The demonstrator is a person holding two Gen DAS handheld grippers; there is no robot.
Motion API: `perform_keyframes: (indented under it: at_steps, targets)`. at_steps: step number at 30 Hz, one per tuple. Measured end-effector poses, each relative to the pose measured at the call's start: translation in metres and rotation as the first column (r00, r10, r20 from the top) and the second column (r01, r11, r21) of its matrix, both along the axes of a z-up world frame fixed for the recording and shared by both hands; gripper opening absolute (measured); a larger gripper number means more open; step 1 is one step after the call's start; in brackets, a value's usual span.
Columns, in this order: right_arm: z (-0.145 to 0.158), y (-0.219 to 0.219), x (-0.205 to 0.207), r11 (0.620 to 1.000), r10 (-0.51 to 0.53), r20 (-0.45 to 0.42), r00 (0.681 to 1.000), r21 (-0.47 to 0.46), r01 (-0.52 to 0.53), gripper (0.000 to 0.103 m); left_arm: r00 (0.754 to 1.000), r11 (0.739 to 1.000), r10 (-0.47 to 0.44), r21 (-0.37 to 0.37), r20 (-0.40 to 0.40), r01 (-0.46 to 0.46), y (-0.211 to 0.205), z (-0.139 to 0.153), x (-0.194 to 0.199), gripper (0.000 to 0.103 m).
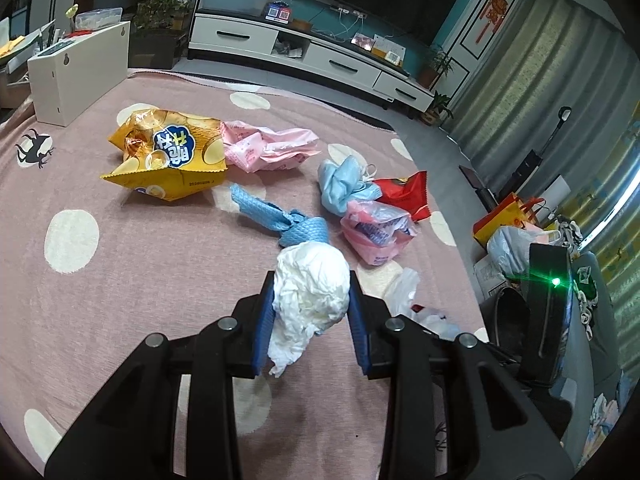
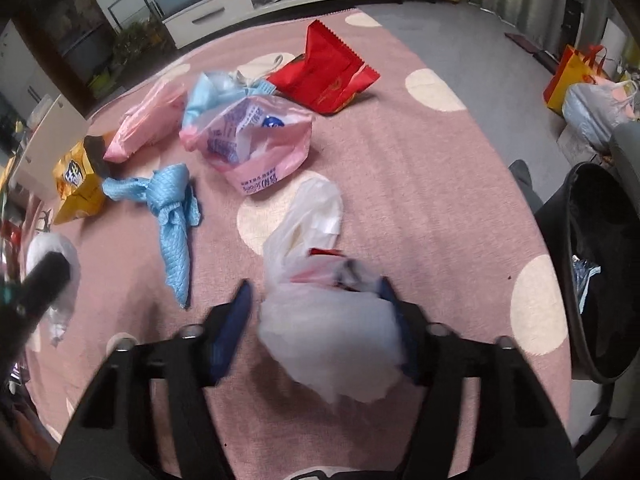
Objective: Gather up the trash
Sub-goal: 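Carry the white tissue and white plastic bag over the black bin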
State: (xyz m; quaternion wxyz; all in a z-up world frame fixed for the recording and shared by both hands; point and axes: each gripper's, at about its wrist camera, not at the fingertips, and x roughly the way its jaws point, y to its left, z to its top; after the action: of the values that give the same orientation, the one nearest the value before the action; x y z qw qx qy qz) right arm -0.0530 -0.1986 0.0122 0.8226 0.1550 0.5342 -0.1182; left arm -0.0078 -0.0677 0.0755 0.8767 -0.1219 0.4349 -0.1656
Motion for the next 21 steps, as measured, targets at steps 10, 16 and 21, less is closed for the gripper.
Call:
perform_keyframes:
  at_steps: [10, 16, 21]
  targets:
    - [0.024, -0.022, -0.012, 0.996, -0.075, 0.119, 0.990, 0.057, 0.069, 0.037, 1.000, 1.000, -0.021, 0.001, 0.008, 0.021, -0.013, 0.001, -0.003, 0.034]
    - [0.051, -0.047, -0.036, 0.982, -0.190, 0.226, 0.955, 0.035, 0.187, 0.037, 0.997, 0.997, -0.073, 0.022, 0.023, 0.072, -0.037, 0.003, -0.010, 0.034]
    - [0.066, -0.081, -0.054, 0.959, -0.283, 0.285, 0.916, 0.067, 0.275, 0.037, 0.993, 0.993, -0.115, 0.020, 0.037, 0.115, -0.062, 0.006, -0.016, 0.034]
